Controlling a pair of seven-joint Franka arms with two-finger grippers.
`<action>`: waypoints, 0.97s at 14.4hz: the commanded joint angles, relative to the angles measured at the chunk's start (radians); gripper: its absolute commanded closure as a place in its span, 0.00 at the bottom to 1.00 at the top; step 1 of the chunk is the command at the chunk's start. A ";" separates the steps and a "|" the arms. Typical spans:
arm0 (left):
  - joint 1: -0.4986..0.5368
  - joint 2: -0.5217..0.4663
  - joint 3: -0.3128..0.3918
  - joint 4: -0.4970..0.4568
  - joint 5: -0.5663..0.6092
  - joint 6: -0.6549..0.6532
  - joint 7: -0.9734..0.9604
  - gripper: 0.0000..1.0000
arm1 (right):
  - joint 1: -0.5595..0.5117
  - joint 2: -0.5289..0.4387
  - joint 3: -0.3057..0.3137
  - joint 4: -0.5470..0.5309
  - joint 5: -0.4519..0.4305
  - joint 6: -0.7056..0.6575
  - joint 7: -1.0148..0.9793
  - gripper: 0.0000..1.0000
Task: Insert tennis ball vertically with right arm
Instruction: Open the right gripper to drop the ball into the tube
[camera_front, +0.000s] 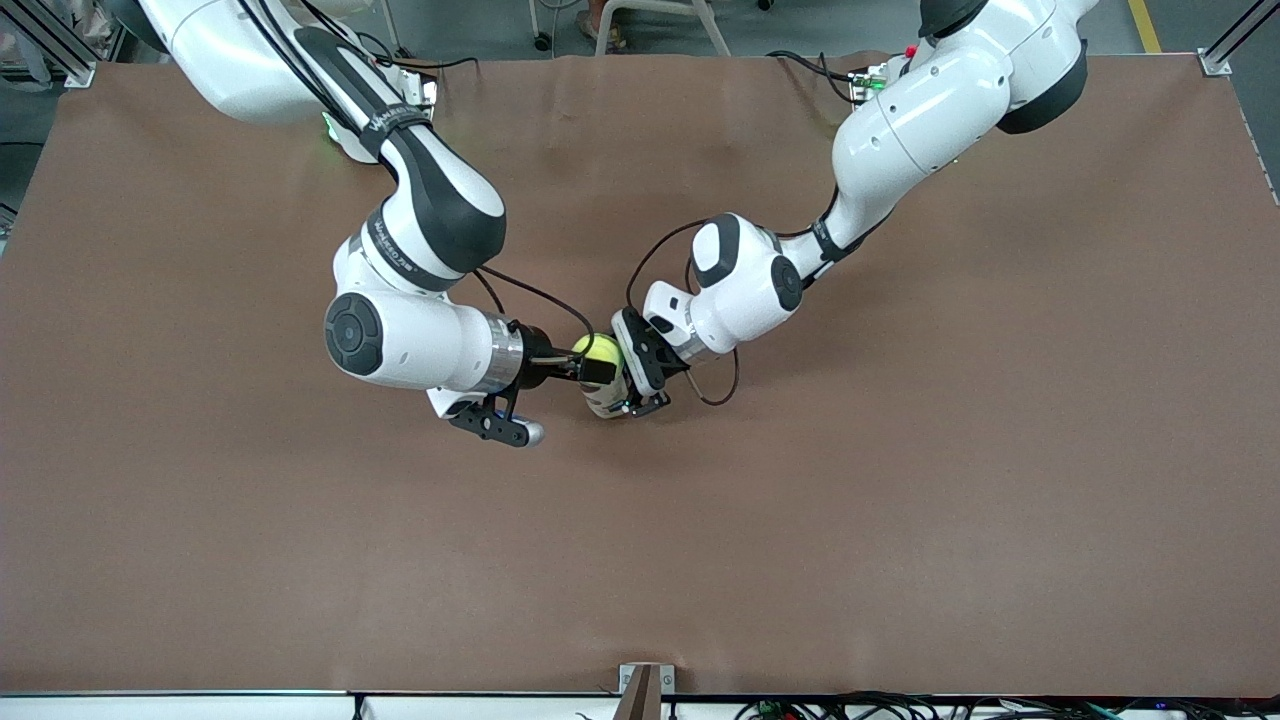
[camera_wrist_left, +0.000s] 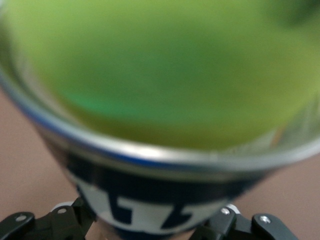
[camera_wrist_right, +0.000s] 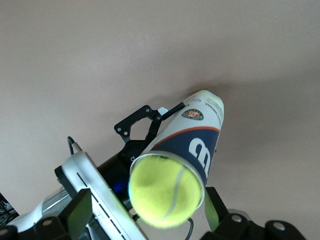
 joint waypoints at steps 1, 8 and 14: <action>0.005 0.005 -0.007 -0.018 -0.024 0.005 0.016 0.17 | -0.001 -0.012 -0.001 -0.011 0.010 0.005 0.018 0.00; 0.028 -0.007 -0.007 -0.044 -0.025 -0.004 0.013 0.01 | -0.212 -0.110 -0.006 0.021 -0.059 -0.244 0.000 0.00; 0.075 -0.036 -0.001 -0.071 -0.022 -0.119 0.005 0.00 | -0.420 -0.124 -0.010 0.138 -0.229 -0.530 -0.196 0.00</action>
